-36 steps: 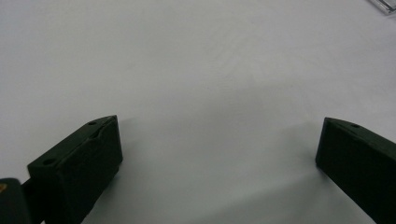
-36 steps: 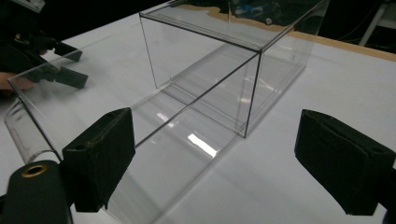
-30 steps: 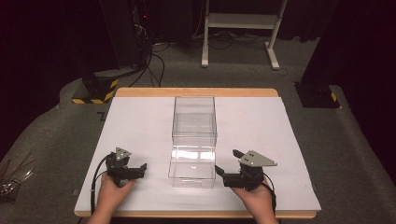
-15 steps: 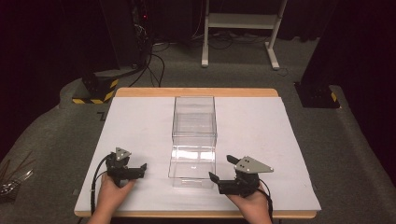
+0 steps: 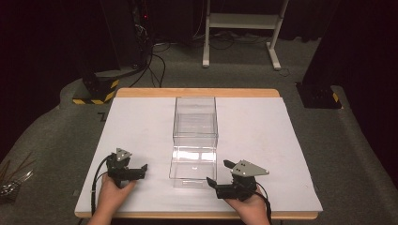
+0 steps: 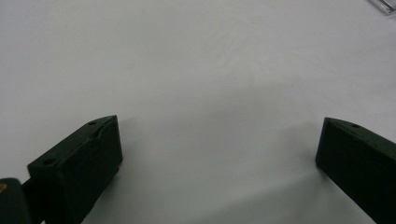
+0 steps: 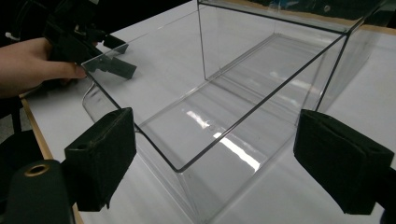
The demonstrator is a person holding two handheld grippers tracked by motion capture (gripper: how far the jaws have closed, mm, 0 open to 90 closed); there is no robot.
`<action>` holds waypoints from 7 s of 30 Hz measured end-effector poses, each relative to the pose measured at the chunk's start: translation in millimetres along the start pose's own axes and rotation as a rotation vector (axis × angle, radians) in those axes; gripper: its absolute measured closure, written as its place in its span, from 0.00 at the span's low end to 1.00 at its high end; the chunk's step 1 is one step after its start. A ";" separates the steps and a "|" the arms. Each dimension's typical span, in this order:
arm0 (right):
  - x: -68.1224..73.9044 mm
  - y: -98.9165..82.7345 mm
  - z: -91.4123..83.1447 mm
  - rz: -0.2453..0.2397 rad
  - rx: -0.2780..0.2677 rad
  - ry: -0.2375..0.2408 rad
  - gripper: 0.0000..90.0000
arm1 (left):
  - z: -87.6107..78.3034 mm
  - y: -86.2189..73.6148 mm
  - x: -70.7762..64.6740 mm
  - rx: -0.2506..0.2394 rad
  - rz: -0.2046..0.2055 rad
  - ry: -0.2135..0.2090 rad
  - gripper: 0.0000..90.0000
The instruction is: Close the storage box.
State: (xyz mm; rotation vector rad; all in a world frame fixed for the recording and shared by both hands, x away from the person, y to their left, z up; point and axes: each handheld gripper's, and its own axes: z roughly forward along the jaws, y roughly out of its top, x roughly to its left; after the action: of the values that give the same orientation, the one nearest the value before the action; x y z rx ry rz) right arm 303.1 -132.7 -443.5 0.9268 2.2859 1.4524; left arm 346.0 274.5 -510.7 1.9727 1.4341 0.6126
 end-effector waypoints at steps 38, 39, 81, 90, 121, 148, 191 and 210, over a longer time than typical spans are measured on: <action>-14.0 -5.5 8.5 0.018 0.002 -0.053 0.18 | 0.0 -0.1 0.0 -0.001 0.000 0.000 0.01; -12.8 -7.1 7.5 0.020 0.007 -0.050 0.18 | 0.0 -0.1 0.0 -0.001 0.000 0.000 0.01; -13.5 -8.8 23.9 0.040 -0.021 -0.118 0.17 | 0.1 0.1 -0.2 0.000 -0.002 0.000 0.01; -16.2 -2.9 31.2 0.036 -0.025 -0.125 0.15 | -0.2 0.2 0.1 0.003 0.005 0.000 0.01; -25.9 2.4 40.4 0.052 -0.030 -0.152 0.16 | -0.2 0.1 0.1 0.003 0.006 0.001 0.01; -30.5 3.8 45.3 0.061 -0.029 -0.152 0.16 | -0.4 -0.2 -0.8 -0.003 0.005 0.007 0.01; -69.1 21.9 90.8 0.135 -0.028 -0.213 0.15 | -0.3 0.1 -0.2 0.004 0.004 0.002 0.01; -89.9 26.1 104.2 0.172 -0.045 -0.258 0.15 | -0.1 0.0 -0.5 0.000 0.000 0.003 0.01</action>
State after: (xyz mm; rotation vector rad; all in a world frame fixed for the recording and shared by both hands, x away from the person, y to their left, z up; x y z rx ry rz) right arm 437.1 -109.8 -477.1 1.2442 2.0215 1.3531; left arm 345.8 274.0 -510.6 1.9724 1.4355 0.6155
